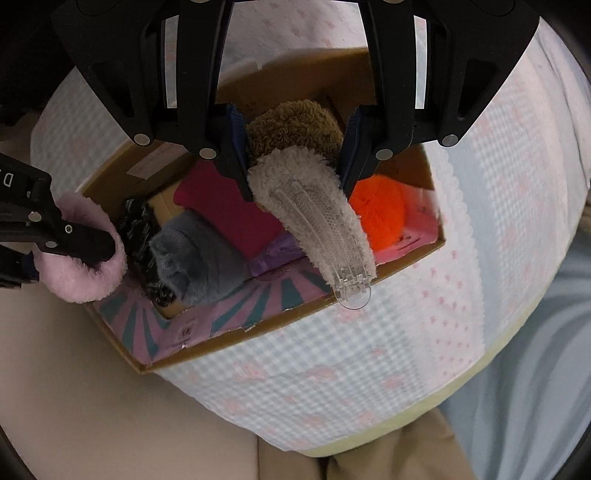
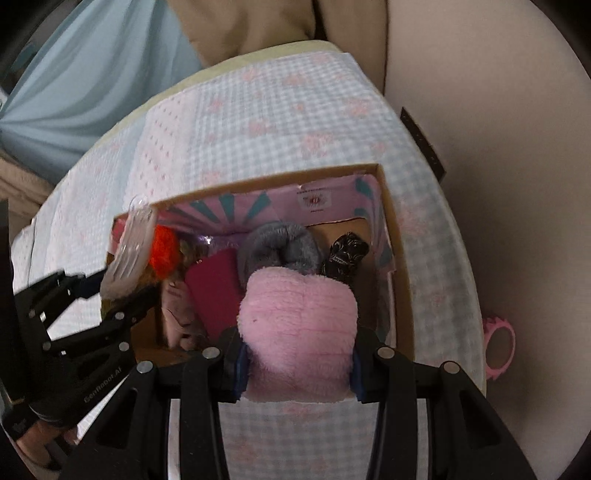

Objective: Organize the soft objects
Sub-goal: 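Open both tools to release the items in the box and withdraw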

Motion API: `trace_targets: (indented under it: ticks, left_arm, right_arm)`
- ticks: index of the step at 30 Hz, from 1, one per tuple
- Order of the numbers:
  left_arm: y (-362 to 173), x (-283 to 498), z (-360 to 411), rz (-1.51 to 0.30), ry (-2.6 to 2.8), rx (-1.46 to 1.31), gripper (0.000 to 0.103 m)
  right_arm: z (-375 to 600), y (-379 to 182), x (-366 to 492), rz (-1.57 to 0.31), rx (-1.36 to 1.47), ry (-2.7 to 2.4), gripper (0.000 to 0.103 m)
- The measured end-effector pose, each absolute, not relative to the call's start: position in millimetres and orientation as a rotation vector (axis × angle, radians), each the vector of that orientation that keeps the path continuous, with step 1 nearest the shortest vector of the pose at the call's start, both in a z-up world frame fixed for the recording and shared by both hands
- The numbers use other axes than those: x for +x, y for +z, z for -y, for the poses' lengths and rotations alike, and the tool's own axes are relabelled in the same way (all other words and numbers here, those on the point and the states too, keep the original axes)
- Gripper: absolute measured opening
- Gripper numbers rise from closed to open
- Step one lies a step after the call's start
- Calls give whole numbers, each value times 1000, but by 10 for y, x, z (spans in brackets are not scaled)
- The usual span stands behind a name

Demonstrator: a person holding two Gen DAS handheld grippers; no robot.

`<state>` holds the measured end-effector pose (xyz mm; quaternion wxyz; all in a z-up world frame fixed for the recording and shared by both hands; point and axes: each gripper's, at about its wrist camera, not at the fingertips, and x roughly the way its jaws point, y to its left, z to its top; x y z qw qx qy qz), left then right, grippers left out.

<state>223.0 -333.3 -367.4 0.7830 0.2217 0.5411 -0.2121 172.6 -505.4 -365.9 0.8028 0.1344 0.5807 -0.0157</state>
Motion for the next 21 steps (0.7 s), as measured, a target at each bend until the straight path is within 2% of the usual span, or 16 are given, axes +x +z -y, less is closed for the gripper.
trace_targets:
  ticks: [2, 4, 5, 6, 8, 9, 10, 21]
  left_arm:
    - [-3713, 2283, 3315, -1181, -458, 471, 40]
    - [-3710, 2287, 3310, -1172, -461, 472, 52]
    - [-3706, 2281, 3313, -1170, -460, 480, 78]
    - [-3705, 2272, 3314, -1166, -445, 502, 103]
    - [-3679, 2234, 3291, -1144, -444, 509, 103]
    - [-3689, 2217, 3270, -1150, -449, 509, 103]
    - [-3698, 2214, 3252, -1157, -445, 513, 103]
    - [-3560, 2117, 3058, -1166, -402, 468, 103]
  right_arm:
    - [5075, -3717, 1744, -1249, 281, -10, 39]
    - [5068, -3776, 1798, -1266, 283, 26, 40]
    - [5060, -3806, 1827, -1277, 282, 36, 40]
    - [5054, -3820, 1847, -1283, 282, 41, 45]
    - [5044, -3852, 1884, -1289, 289, 59, 66]
    - [5061, -3846, 1884, -1278, 297, 53, 87]
    - [5082, -3843, 1879, -1268, 310, 43, 101]
    - [5094, -3739, 1832, -1277, 325, 6, 102]
